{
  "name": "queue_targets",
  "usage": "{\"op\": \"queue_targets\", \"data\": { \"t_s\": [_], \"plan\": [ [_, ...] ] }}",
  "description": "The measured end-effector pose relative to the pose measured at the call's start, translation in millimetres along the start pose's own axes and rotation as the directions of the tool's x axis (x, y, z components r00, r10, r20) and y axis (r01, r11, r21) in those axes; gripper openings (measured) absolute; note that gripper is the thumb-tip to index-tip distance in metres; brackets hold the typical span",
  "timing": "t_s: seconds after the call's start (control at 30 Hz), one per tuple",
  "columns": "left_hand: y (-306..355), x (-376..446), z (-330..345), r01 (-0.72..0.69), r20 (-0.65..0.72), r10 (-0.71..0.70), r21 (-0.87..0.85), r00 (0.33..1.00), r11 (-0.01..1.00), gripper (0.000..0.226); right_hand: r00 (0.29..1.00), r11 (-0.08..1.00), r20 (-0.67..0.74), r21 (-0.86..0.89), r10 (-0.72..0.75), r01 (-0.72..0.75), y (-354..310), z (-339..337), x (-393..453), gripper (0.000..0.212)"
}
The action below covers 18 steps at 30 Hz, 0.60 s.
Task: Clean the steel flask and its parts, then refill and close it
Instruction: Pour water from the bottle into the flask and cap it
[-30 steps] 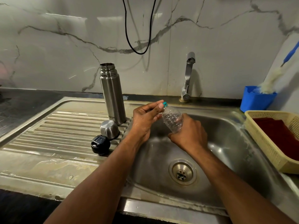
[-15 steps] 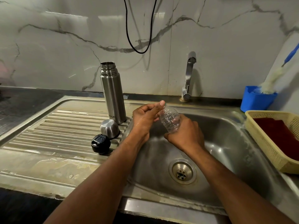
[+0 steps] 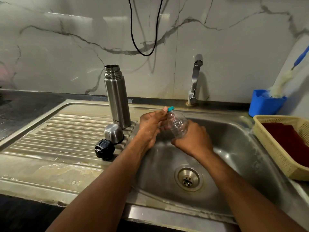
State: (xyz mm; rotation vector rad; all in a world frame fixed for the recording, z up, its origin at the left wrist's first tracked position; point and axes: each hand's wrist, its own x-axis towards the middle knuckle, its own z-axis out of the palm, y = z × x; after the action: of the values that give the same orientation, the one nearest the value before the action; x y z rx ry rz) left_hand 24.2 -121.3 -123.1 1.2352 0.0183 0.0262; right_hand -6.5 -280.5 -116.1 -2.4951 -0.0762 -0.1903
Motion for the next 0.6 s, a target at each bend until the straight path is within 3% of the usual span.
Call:
{"op": "queue_targets", "data": {
  "t_s": [0.07,0.13,0.23,0.47,0.6],
  "plan": [
    [-1,0,6,-0.021,-0.054,0.022,0.027,0.998,0.999,0.059,0.995,0.968,-0.090,-0.249,-0.040,0.017,-5,-5,-3,0.069],
    [1,-1,10,-0.059,-0.106,0.060,0.019,0.993,0.998,0.049,0.991,0.954,-0.101,-0.294,-0.086,0.052,-10,-6,-5,0.071],
    [6,-4,11,-0.086,-0.142,0.088,0.021,0.986,0.996,0.033,0.996,0.980,-0.056,-0.190,-0.069,0.058,-11,-3,-3,0.066],
    [9,-5,3,-0.077,-0.089,0.083,0.068,0.993,0.995,0.027,0.971,0.974,0.214,0.216,-0.107,0.060,3,-12,6,0.036],
    [10,-5,3,-0.133,-0.121,0.134,0.018,0.984,0.991,0.038,0.957,0.947,0.247,0.315,-0.152,0.069,8,-7,9,0.057]
  ]
}}
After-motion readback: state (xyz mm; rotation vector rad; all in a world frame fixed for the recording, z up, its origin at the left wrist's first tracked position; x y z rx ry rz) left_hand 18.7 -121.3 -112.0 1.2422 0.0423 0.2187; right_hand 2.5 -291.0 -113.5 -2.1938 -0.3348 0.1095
